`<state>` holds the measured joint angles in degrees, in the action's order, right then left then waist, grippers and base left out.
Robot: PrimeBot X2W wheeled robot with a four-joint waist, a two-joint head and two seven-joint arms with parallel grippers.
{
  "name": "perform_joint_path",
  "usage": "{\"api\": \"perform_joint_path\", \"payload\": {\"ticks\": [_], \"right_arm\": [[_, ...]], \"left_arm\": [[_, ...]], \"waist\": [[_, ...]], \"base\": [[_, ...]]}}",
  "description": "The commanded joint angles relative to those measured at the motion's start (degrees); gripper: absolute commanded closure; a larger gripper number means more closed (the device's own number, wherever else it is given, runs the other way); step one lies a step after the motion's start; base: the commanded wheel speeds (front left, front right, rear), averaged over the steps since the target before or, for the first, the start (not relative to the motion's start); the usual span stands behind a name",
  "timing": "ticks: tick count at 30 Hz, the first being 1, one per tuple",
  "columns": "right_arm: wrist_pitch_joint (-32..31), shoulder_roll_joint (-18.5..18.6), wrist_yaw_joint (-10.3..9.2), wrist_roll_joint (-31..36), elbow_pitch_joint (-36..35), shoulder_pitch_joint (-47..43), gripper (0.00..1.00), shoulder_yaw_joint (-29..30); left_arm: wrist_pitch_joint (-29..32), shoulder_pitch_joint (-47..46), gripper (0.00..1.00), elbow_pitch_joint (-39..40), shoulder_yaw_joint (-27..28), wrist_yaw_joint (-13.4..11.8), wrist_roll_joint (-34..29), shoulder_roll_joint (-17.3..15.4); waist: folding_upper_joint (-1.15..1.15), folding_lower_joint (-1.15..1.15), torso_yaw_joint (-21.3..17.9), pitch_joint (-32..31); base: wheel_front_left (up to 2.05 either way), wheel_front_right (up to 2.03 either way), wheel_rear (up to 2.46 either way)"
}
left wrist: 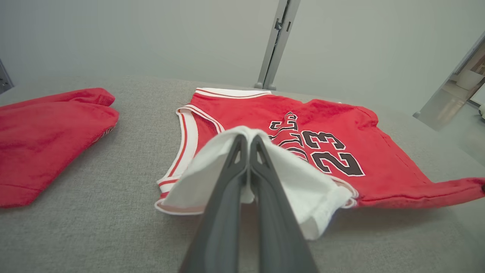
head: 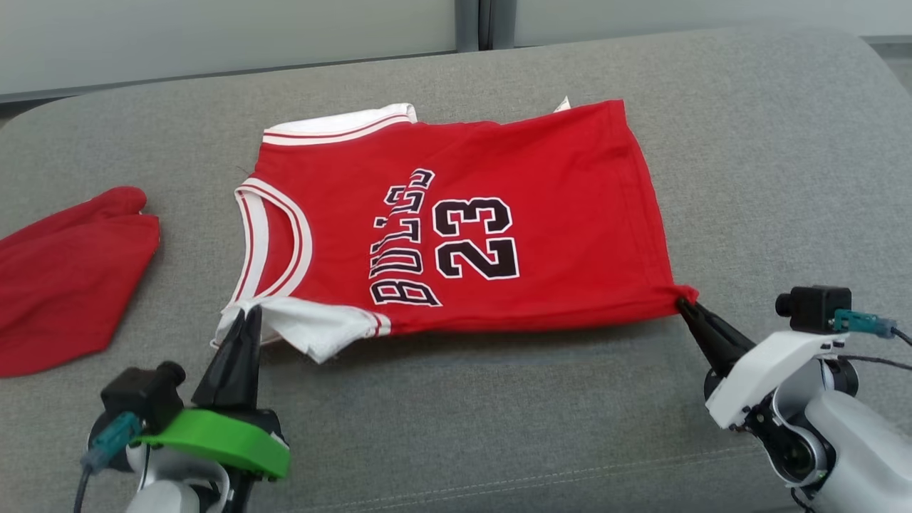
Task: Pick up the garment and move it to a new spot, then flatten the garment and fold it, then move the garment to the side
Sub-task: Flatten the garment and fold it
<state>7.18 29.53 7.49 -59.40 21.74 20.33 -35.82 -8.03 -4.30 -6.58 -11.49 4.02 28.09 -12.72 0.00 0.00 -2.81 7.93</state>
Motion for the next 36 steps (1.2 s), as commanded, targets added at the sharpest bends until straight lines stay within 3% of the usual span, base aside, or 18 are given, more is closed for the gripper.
{"api": "perform_joint_path", "payload": {"ticks": [1,11,21,33,34,35,36], "right_arm": [[-0.86,-0.85,0.0,0.18,0.62,1.84,1.0,-0.03],[-4.54,-5.39,0.0,0.48,9.39,11.93,1.0,-2.27],[-3.53,-9.11,0.0,-1.72,20.22,20.08,1.0,-6.4],[-0.19,-10.94,0.0,-4.51,25.85,24.91,0.97,-11.54],[0.11,-11.0,0.0,-4.7,26.01,25.12,0.81,-12.02],[0.58,-10.94,0.0,-4.7,26.2,25.33,0.62,-12.54],[1.21,-10.85,0.0,-4.75,26.31,25.5,0.12,-12.94]], "left_arm": [[0.49,-2.78,1.0,-1.1,-0.31,0.55,-0.79,-1.28],[2.15,-14.23,1.0,-11.57,-1.89,2.29,-0.9,-3.84],[-2.19,-24.42,1.0,-27.51,-5.72,3.29,-0.71,-2.99],[-6.25,-32.27,1.0,-39.56,-11.17,3.46,0.92,-1.77],[-6.36,-32.65,0.7,-40.11,-11.47,3.46,1.03,-1.92],[-6.67,-32.99,0.21,-40.68,-11.64,3.46,1.13,-1.96],[-6.8,-33.11,0.0,-41.08,-11.81,3.46,1.25,-1.94]], "waist": [[0.0,0.0,-0.74,0.9],[0.0,0.0,-2.35,4.24],[0.0,0.0,-2.67,6.24],[0.0,0.0,-2.22,7.61],[0.0,0.0,-2.22,7.63],[0.0,0.0,-2.22,7.62],[0.0,0.0,-2.21,7.56]], "base": [[0.0,0.0,0.0],[0.0,0.0,0.0],[0.0,0.0,0.0],[0.0,0.0,0.0],[0.0,0.0,0.0],[0.0,0.0,0.0],[0.0,0.0,0.0]]}}
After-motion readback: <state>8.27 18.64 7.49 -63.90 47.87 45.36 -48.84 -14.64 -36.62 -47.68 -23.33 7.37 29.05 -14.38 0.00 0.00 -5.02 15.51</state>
